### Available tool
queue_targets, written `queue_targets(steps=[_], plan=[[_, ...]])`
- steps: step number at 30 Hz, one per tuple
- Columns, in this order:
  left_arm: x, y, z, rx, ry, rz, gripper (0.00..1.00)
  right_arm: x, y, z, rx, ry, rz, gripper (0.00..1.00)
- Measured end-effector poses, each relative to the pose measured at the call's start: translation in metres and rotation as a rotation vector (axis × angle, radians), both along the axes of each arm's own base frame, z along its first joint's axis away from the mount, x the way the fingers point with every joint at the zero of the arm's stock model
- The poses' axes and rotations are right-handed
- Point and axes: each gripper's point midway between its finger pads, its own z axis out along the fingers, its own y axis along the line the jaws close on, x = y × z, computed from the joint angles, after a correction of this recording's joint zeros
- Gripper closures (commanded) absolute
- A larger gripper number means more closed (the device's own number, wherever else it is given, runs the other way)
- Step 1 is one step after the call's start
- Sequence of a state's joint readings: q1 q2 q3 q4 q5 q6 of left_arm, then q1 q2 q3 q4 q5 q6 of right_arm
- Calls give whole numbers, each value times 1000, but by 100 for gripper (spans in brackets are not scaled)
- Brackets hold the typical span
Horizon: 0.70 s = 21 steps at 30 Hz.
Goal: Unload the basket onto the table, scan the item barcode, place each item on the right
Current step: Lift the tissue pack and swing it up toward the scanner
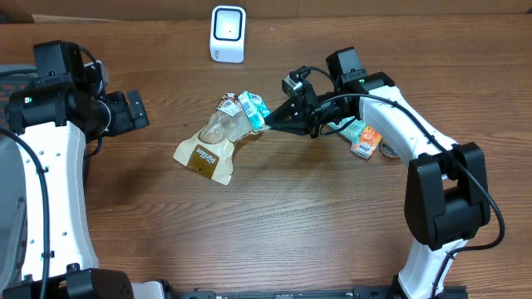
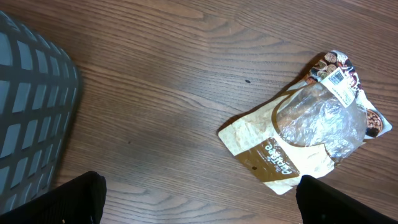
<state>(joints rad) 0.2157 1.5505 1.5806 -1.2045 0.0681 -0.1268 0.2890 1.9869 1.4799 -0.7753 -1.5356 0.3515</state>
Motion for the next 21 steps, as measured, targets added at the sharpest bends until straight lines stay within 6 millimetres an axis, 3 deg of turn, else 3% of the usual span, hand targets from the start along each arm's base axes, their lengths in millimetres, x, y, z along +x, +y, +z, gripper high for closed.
queue_targets(steps=[8, 16, 21], plan=[[0, 0, 0, 0, 0, 0, 0, 6, 2, -11, -63, -30, -24, 96], [0, 0, 0, 0, 0, 0, 0, 8, 5, -74, -432, -69, -95, 96], [0, 0, 0, 0, 0, 0, 0, 1, -2, -100, -621, -68, -100, 96]])
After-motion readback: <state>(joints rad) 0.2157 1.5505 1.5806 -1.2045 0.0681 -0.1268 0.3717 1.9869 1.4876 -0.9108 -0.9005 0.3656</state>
